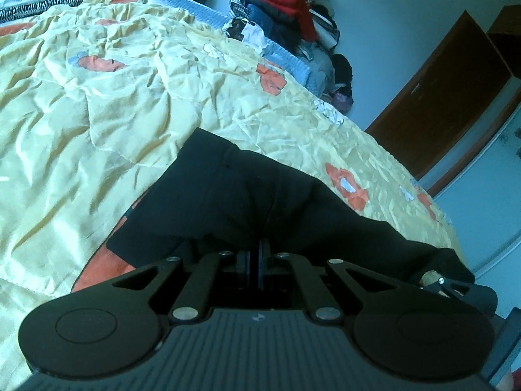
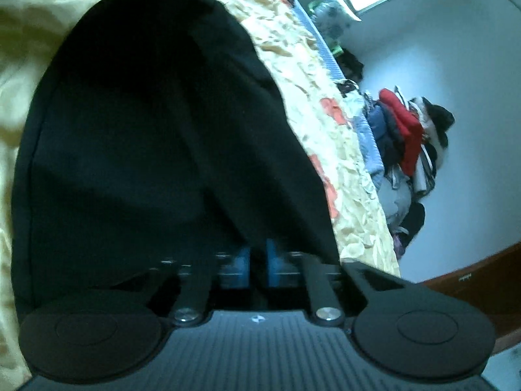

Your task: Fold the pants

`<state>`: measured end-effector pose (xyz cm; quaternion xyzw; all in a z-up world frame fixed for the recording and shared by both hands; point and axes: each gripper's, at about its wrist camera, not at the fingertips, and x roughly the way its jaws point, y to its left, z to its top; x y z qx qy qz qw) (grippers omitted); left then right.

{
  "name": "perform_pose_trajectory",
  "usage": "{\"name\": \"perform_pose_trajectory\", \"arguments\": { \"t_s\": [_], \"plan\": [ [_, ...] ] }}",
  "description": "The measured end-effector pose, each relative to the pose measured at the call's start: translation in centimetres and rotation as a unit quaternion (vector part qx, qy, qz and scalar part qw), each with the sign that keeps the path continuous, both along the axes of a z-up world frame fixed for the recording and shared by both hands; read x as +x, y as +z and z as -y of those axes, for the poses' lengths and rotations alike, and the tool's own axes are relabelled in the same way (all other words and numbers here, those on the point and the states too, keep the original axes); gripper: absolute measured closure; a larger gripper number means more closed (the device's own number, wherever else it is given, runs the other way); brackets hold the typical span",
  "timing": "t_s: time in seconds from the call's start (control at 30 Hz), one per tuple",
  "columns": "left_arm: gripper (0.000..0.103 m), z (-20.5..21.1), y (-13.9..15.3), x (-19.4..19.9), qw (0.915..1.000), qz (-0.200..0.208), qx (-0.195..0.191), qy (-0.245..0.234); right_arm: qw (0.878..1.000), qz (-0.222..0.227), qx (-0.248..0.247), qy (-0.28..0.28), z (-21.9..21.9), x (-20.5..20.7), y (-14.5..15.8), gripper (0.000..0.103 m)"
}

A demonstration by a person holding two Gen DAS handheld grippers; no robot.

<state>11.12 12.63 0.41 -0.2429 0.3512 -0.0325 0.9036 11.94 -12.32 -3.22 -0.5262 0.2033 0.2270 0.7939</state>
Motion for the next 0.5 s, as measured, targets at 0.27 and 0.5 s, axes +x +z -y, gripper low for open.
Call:
{"name": "perform_pose_trajectory", "arguments": {
  "t_s": [0.27,0.5],
  "plan": [
    [0.099,-1.1,-1.0,-1.3,0.9997,-0.019,0.015,-0.003,0.997,-0.054,0.045,0.014,1.6,-5.7,1.3,0.098],
    [0.079,-0.7,-1.2,-1.1,0.9981,-0.045,0.042,0.008,0.992,-0.075,0.098,-0.009,1.7,-6.6,1.2,0.095]
  ]
}}
